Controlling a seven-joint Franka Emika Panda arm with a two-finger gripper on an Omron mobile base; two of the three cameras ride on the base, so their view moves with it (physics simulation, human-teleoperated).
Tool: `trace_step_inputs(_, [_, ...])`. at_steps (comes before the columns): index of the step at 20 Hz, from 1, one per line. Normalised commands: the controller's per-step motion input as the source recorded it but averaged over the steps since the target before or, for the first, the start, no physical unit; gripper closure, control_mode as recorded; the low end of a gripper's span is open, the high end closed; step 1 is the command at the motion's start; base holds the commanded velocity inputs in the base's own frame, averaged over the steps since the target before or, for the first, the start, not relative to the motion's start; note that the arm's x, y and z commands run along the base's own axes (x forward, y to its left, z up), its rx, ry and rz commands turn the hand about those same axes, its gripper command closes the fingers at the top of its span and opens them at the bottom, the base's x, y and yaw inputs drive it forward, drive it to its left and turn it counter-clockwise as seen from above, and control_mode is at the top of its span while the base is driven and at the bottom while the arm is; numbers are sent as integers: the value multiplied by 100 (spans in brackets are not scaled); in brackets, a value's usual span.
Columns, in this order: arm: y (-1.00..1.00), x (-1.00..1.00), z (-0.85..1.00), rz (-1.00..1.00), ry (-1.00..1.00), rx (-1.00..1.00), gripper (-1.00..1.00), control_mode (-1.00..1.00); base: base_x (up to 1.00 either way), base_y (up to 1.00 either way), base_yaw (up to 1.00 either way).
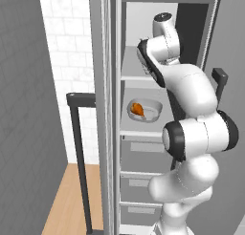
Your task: Take the meat container that has the chicken drumstick and place it on the second highest rack of the freezer. Then take the vegetable container that has the corn and lemon and place it on the highest rack of the freezer.
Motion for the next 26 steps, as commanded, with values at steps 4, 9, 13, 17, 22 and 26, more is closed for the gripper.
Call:
trace_step_inputs(4, [-16,86,-27,0,1,-6,100,-100,0,0,0])
trace_step_inputs(9, [0,-9,-34,0,-17,-9,-100,-100,0,0,0])
trace_step_inputs(13, [0,-94,-27,0,-45,-12,-100,-100,0,0,0])
trace_step_inputs(17, [17,-100,-2,-1,-57,-4,-100,-100,0,0,0])
trace_step_inputs(22, [54,-100,-2,-1,-37,0,-100,-100,0,0,0])
trace_step_inputs(26, [59,-100,-51,0,-9,0,-100,-100,0,0,0])
